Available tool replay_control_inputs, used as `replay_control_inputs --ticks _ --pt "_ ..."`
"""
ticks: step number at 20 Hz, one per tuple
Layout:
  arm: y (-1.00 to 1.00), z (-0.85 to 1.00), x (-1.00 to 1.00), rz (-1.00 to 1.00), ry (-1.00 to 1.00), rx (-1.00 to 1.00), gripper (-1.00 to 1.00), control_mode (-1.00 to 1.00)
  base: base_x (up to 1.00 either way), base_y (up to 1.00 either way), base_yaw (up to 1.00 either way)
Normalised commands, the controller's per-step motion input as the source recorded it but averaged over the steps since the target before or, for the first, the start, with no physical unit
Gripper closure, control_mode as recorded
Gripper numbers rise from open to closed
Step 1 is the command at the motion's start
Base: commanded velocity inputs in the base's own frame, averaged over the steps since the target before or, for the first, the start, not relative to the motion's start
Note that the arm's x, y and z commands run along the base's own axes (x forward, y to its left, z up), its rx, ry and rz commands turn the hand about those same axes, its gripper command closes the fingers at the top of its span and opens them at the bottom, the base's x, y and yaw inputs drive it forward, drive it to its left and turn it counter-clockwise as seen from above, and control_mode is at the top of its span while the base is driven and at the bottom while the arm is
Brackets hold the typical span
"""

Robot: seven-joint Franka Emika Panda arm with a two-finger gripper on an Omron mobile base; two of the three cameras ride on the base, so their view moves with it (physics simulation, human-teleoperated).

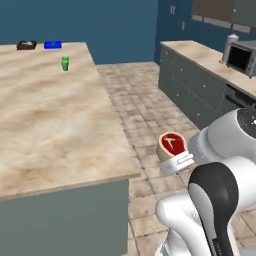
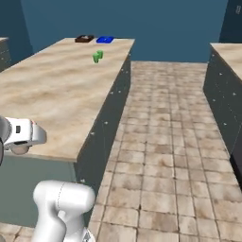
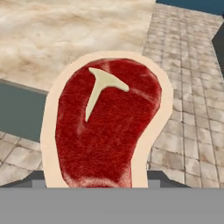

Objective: Gather the lemon wedge and squash from the fridge and place them on a tray on the dining counter. Then gather the chicken drumstick and steak from the fridge and place them on the other tray.

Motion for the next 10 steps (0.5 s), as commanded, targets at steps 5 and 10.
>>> replay_control_inputs --ticks 5,10 --pt "0.00 0.00 0.00 0.00 0.00 0.00 1.00 1.00 0.53 -1.00 -0.04" --pt "0.00 0.00 0.00 0.00 0.00 0.00 1.00 1.00 0.79 -1.00 0.00"
